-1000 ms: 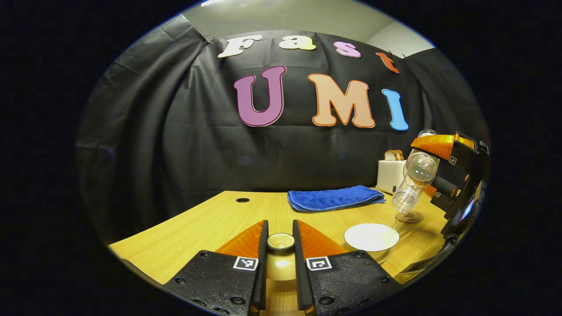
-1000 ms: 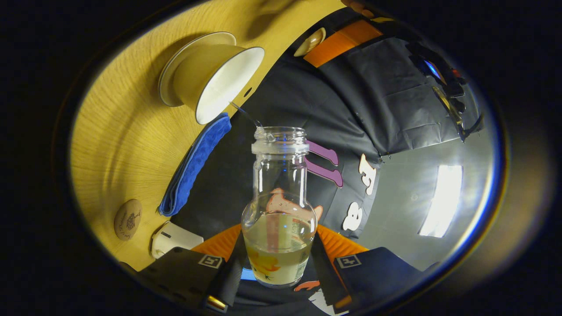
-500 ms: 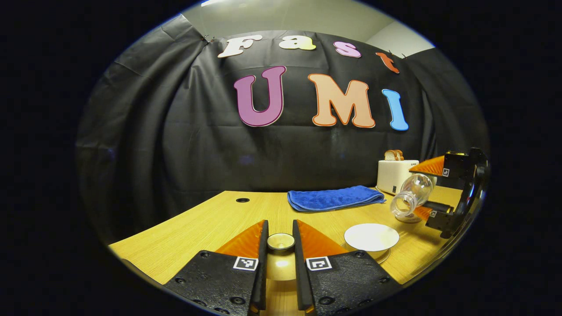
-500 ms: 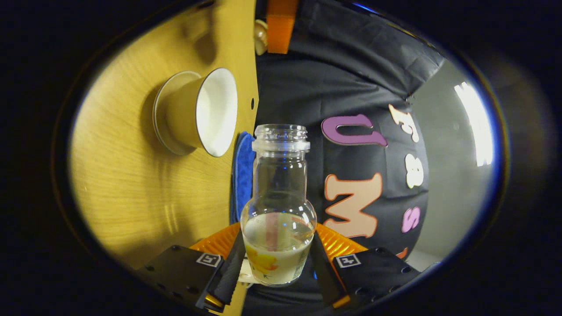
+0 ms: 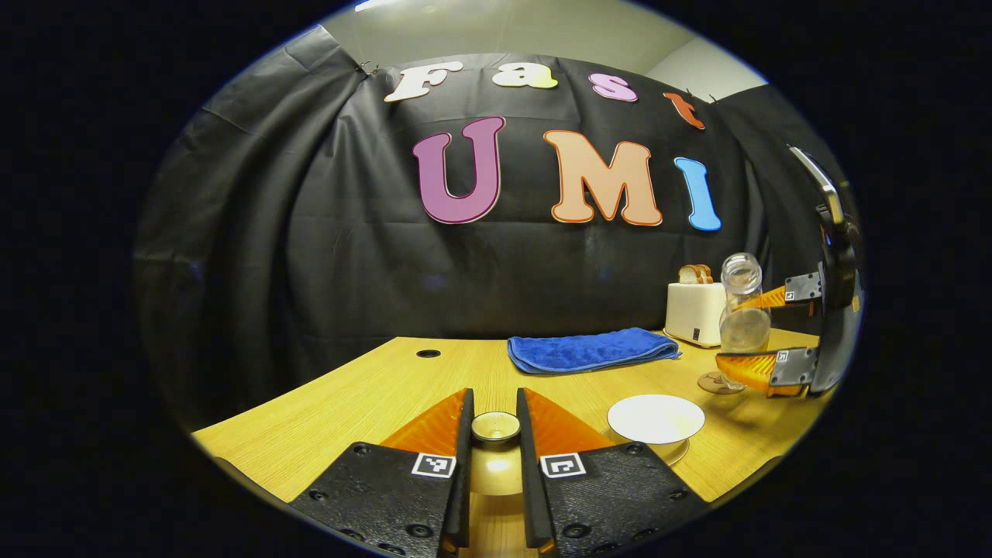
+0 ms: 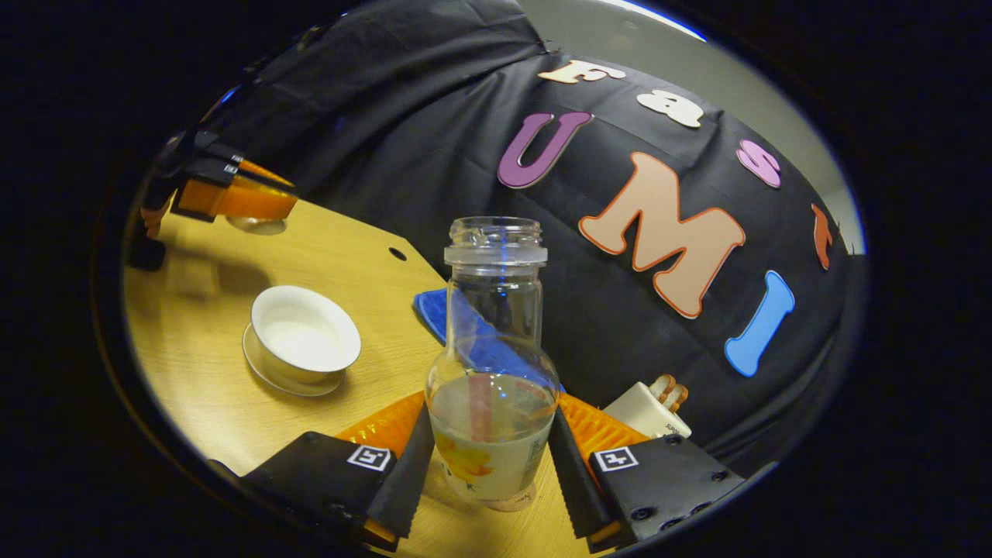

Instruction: Open the teacup lid with one hand, grasp the water bottle and pour water into the teacup with the other hand; after pouring, place the water bottle on the coaster and then close the teacup lid.

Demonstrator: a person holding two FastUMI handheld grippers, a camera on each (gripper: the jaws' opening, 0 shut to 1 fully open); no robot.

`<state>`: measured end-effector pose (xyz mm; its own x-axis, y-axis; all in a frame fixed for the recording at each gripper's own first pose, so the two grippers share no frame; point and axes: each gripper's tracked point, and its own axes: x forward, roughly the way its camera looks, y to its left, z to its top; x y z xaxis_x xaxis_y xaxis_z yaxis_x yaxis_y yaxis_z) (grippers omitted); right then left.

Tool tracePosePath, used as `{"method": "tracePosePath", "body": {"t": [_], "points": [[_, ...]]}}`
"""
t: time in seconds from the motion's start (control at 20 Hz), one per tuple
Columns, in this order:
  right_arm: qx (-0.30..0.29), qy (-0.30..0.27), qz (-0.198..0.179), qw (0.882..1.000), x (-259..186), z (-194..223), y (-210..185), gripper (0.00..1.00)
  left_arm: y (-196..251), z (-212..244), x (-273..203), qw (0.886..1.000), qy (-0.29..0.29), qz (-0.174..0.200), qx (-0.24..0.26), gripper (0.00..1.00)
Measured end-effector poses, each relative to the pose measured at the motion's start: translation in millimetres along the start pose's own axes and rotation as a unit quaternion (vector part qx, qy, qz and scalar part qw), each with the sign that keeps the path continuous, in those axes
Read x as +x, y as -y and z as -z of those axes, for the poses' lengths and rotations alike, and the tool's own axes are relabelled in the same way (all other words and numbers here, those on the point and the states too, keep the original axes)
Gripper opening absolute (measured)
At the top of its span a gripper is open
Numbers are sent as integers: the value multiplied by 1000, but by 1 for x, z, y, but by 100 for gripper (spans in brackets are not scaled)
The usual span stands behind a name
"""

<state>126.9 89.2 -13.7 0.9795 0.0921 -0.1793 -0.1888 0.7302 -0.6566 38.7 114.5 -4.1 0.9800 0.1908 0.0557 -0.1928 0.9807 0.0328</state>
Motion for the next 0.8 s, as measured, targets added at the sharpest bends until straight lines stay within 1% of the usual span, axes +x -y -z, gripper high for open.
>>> {"method": "tracePosePath", "body": {"t": [0.15, 0.2, 0.3, 0.35, 0.4, 0.6, 0.8], "points": [[58, -15, 7, 998, 4, 15, 19, 77, 0, 0, 0, 1000, 0, 0, 0, 25], [78, -20, 11, 997, 7, 22, 24, 79, 0, 0, -1, 1000, 0, 0, 0, 25], [114, -23, 21, 993, 11, 31, 37, 79, 0, 0, 0, 1000, 0, 0, 0, 25], [131, -24, 22, 991, 13, 35, 41, 77, 0, 0, 0, 1000, 0, 0, 0, 25], [148, -27, 27, 988, 14, 42, 46, 82, 0, 0, 0, 1000, 0, 0, 0, 25], [219, -42, 37, 974, 28, 65, 66, 81, -1, 0, 0, 1000, 0, -1, 0, 25], [276, -65, 37, 958, 31, 85, 70, 81, -1, 0, 0, 1000, 0, -2, 0, 25]]}}
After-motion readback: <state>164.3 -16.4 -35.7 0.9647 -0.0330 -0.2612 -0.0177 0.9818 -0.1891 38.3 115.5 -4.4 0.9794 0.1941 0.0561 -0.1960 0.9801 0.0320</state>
